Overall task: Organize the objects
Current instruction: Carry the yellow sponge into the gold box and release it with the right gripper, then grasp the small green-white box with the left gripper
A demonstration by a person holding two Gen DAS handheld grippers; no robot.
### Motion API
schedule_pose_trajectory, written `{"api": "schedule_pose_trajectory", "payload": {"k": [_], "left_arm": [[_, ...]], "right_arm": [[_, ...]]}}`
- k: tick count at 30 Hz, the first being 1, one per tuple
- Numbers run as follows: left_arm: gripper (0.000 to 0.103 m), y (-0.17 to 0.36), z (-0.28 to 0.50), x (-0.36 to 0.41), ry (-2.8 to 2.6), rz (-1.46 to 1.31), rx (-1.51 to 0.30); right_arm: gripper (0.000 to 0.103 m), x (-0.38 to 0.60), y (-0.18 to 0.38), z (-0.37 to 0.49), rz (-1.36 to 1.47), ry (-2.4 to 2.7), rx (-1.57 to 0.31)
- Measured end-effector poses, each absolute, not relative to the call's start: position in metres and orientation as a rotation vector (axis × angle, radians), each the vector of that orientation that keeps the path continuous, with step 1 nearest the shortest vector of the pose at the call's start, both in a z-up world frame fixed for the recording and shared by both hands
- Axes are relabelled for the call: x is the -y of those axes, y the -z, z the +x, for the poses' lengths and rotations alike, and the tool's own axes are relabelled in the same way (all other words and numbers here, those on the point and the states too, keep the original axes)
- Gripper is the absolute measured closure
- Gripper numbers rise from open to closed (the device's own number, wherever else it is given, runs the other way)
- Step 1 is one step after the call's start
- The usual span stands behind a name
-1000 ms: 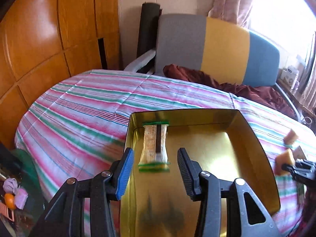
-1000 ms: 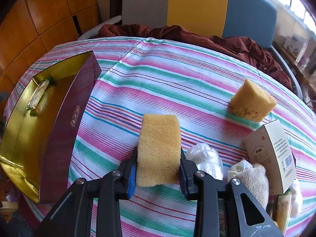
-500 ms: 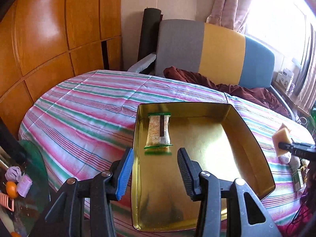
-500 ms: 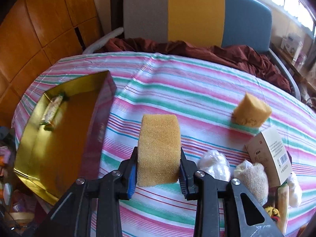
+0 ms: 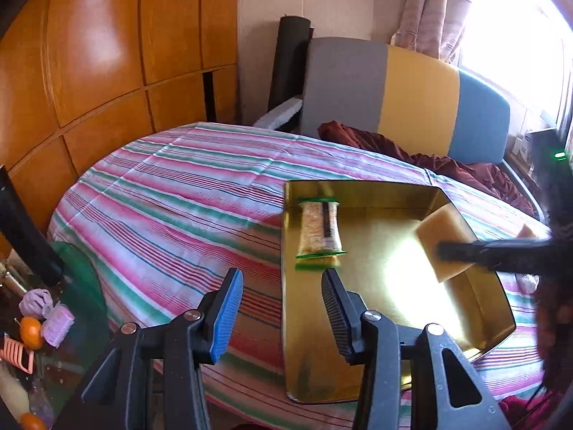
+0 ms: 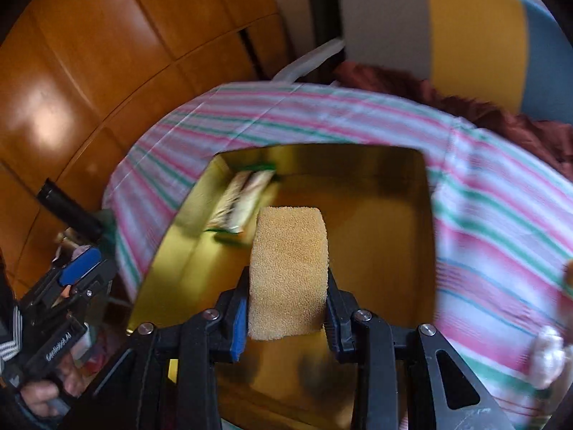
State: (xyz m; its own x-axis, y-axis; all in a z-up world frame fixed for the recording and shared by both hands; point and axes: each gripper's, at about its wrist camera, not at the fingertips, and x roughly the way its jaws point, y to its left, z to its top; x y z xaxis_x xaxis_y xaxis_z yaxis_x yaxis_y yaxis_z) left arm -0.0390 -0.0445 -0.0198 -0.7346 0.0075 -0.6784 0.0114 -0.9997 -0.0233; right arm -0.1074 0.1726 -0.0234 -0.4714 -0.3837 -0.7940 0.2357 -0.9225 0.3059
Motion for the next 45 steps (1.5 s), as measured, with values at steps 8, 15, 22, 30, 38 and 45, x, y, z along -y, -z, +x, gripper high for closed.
{"api": "schedule_pose_trajectory", "payload": {"k": [8,15,22,30,38,45], "left_arm": [[0.057,0.018,-0.037,0.058,2.908,1.115,-0.060],[0.057,0.023,-0.039,0.061,2.900,1.136,-0.084],[0.057,0.025,-0.037,0.061,2.903,1.140,-0.087],[0.057,0.032,-0.035,0.049,2.937,1.195,-0.071],[0.057,0.032,-0.033,0.025,3.001,1.248,-0.045],[0.057,0.017,-0.029,-0.037,3.203,1.301,0.059]], "right_arm": [[0.065,-0.102,0.059,-0.138,1.431,2.210,0.301],[0.029,-0.084,0.056,-0.140,1.375,2.163,0.394],[0.015,-0.104,0.042,-0.119,1.356,2.269,0.308],[0.000,-0.189,0.030,-0.073,1.359,2.477,0.279],[0.000,-0.320,0.016,-0.016,1.394,2.753,0.476],[0.000,-0.446,-0.004,0.064,1.357,3.045,0.793]]}}
